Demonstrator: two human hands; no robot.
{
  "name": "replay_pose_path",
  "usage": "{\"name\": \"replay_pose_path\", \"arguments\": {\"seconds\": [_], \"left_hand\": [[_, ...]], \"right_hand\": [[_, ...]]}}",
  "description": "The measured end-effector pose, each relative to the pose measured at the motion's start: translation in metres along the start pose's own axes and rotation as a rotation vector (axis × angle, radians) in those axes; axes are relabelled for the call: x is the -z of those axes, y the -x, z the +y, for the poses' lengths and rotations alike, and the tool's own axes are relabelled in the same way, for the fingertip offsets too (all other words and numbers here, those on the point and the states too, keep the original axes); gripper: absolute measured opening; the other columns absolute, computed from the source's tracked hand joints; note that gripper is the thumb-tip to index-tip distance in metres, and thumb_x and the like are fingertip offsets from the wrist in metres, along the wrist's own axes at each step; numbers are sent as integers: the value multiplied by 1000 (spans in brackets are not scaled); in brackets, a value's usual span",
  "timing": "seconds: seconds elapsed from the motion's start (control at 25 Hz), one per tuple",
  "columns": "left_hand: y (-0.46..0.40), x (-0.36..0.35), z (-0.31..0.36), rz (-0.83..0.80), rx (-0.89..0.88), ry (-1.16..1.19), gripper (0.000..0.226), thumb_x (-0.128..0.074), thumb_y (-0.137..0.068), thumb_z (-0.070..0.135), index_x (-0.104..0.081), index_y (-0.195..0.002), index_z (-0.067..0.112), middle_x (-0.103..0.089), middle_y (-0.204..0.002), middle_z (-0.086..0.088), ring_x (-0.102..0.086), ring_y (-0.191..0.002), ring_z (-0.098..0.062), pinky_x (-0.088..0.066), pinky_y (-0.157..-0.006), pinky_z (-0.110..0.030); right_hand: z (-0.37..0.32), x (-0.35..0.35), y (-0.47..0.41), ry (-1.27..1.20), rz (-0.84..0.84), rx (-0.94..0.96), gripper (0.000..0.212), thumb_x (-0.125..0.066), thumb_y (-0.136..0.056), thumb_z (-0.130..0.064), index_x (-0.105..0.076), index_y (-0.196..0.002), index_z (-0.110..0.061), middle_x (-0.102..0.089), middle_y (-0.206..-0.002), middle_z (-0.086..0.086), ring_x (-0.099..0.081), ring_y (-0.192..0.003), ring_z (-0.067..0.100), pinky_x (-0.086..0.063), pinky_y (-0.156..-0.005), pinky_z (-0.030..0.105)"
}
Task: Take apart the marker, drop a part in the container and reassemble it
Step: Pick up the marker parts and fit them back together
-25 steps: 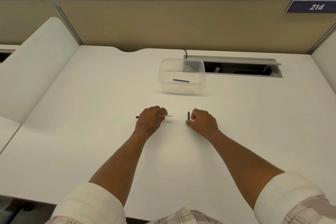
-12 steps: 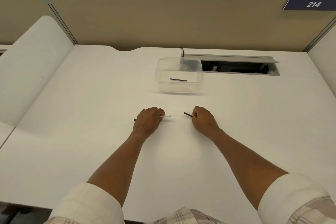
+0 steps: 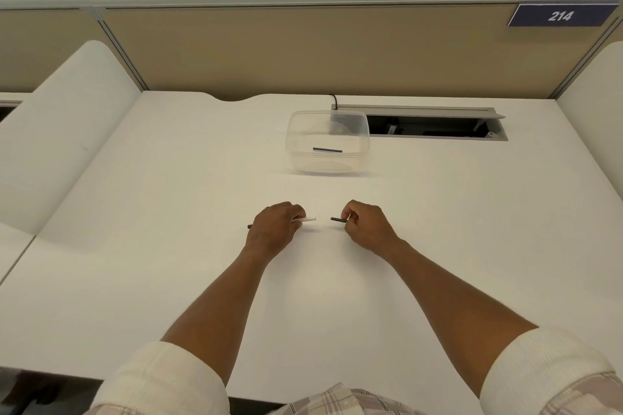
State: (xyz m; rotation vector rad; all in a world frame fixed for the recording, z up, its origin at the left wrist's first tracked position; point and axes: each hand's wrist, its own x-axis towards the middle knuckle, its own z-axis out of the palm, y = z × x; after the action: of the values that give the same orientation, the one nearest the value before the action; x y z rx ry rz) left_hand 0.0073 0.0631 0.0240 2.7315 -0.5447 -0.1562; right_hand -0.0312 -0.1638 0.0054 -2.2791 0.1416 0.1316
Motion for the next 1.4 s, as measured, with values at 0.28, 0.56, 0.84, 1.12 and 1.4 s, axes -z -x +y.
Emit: {"name": "replay_pose_path", "arguments": {"seconds": [0.28,0.56,0.84,1.12,1.4], "left_hand": [[7,-3,15,-13,-31,8,12,-59,-91,23,-65,-102,25,-64,-91,5,-59,-87,-20,-48,-71,-34],[13,-2,22,-12,-31,28,10,-59,-91,23,-64,-99,26,-63,-88,5,-59,-85,-20,-50,-71,-37],[18,-1,26,-7,-21,35,9,-58,-91,23,-63,-97,27,-62,-87,6,-59,-83,-20,-51,-71,-39],[22,2,32,-5,-40,53,12,-60,-90,22,-66,-99,26,-64,-90,5,-60,-86,-20,-51,-72,-39],[26,6,40,11,-57,59,10,-61,-90,22,-66,-98,25,-64,-88,5,-59,-84,-20,-50,-71,-37]], "right_hand": [[-17,2,11,-7,34,117,22,-52,-76,-3,-65,-83,-18,-53,-63,-12,-44,-55,6,-36,-54,25],[-18,6,23,2,48,141,22,-51,-78,-2,-66,-84,-17,-51,-62,-14,-43,-54,5,-35,-55,24],[-20,8,29,16,68,169,21,-51,-78,-2,-66,-83,-16,-50,-60,-13,-42,-54,6,-35,-55,25],[-21,7,31,27,45,200,21,-55,-81,-3,-71,-86,-17,-67,-78,0,-49,-63,6,-44,-66,28],[-24,5,36,-65,41,126,10,-64,-86,-8,-71,-90,-15,-67,-77,-9,-56,-66,6,-49,-70,29]]}}
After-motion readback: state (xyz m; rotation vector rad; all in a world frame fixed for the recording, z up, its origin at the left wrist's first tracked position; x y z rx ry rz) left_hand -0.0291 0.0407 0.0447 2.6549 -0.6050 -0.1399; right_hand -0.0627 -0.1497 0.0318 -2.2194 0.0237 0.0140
